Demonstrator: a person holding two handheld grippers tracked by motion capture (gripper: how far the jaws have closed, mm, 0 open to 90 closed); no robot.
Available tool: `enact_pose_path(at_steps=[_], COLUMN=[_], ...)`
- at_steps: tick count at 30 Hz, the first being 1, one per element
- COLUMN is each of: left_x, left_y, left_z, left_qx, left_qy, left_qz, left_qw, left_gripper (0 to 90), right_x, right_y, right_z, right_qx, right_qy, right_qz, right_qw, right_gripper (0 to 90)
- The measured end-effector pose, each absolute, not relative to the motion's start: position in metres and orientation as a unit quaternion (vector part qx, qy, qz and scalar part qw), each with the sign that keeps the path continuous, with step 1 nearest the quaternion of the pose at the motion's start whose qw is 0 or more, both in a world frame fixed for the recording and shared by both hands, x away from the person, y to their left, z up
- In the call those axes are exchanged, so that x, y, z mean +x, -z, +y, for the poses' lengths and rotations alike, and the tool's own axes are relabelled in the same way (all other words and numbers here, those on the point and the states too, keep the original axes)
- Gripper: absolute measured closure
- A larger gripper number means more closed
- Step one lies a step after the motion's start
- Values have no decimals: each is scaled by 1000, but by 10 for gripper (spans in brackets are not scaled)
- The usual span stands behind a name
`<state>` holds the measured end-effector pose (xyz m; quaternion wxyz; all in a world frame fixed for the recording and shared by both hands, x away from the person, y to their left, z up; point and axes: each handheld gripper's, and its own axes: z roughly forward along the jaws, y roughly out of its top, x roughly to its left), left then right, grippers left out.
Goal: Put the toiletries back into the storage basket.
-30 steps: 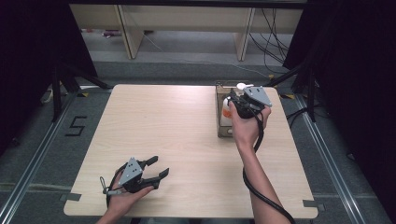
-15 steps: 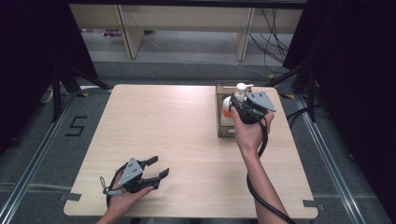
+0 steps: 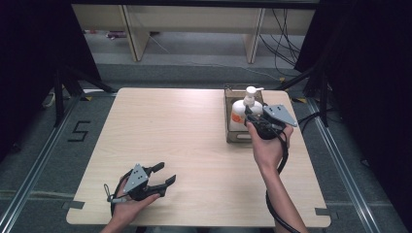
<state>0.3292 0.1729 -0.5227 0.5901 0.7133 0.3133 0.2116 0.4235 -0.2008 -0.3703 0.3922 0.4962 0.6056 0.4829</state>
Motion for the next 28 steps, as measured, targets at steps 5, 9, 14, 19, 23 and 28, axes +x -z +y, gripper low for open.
enact_pose_path(at_steps=[5, 9, 14, 19, 23, 28], left_x=[328, 329, 329, 329, 330, 329], left_y=[522, 522, 522, 523, 523, 522], left_z=[173, 173, 173, 173, 173, 174], left_qx=[718, 715, 713, 710, 710, 713], left_qy=[-214, -213, -212, -212, -212, -212], left_qz=[314, 314, 317, 318, 322, 324], left_qw=[584, 588, 588, 591, 590, 584], left_gripper=[336, 336, 336, 336, 336, 335], right_x=[415, 403, 388, 376, 362, 355], right_y=[377, 393, 422, 449, 473, 487], right_z=[-210, -223, -238, -246, -254, -259], right_qx=[501, 503, 514, 526, 540, 532], right_qy=[-479, -469, -453, -446, -436, -428], right_qz=[612, 624, 637, 644, 646, 660], right_qw=[380, 370, 354, 331, 318, 313], right_gripper=[405, 404, 405, 405, 406, 407])
